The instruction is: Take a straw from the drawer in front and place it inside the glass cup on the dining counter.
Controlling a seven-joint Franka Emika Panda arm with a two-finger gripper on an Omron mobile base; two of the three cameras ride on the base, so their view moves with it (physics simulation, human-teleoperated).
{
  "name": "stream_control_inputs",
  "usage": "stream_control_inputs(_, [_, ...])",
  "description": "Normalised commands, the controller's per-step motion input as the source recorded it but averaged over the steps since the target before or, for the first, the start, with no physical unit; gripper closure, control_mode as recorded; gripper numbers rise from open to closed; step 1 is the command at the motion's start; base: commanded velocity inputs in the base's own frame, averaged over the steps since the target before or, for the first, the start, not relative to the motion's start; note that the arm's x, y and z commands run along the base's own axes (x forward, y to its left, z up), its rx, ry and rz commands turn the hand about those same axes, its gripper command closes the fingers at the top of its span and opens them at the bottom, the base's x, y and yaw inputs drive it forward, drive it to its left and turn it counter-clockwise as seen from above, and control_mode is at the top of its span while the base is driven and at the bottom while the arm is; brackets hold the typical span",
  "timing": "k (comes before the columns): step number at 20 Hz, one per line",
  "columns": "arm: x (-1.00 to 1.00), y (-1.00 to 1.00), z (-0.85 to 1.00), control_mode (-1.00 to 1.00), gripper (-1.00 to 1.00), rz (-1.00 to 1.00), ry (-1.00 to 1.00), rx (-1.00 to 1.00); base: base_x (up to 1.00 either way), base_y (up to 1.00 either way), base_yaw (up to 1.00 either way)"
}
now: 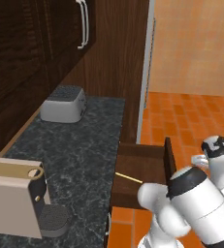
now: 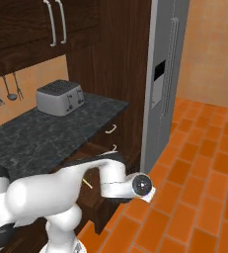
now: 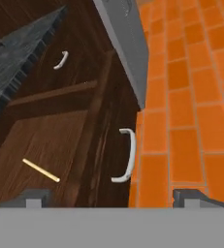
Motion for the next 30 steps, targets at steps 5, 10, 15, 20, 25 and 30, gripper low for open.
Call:
stream_control_inputs(5, [0.07, 0.58, 1.0, -1.0, -1.0, 0.0, 0.24, 0.0, 0.0, 0.0, 0.0])
stream_control_inputs(10, [0.29, 0.71, 0.33, -1.0, -1.0, -0.01, 0.19, -0.01, 0.0, 0.0, 0.0])
stream_control_inputs(15, [0.62, 0.38, -0.08, -1.0, -1.0, 0.0, 0.29, -0.03, 0.0, 0.0, 0.0])
stream_control_inputs(20, [0.73, 0.02, -0.27, -1.0, -1.0, 0.0, 0.32, 0.0, 0.0, 0.0, 0.0])
stream_control_inputs(25, [0.55, 0.0, -0.61, -1.0, -1.0, 0.01, 0.3, 0.0, 0.0, 0.0, 0.0])
stream_control_inputs(30, [0.17, 0.0, -0.65, -1.0, -1.0, 0.05, 0.12, 0.0, 0.0, 0.0, 0.0])
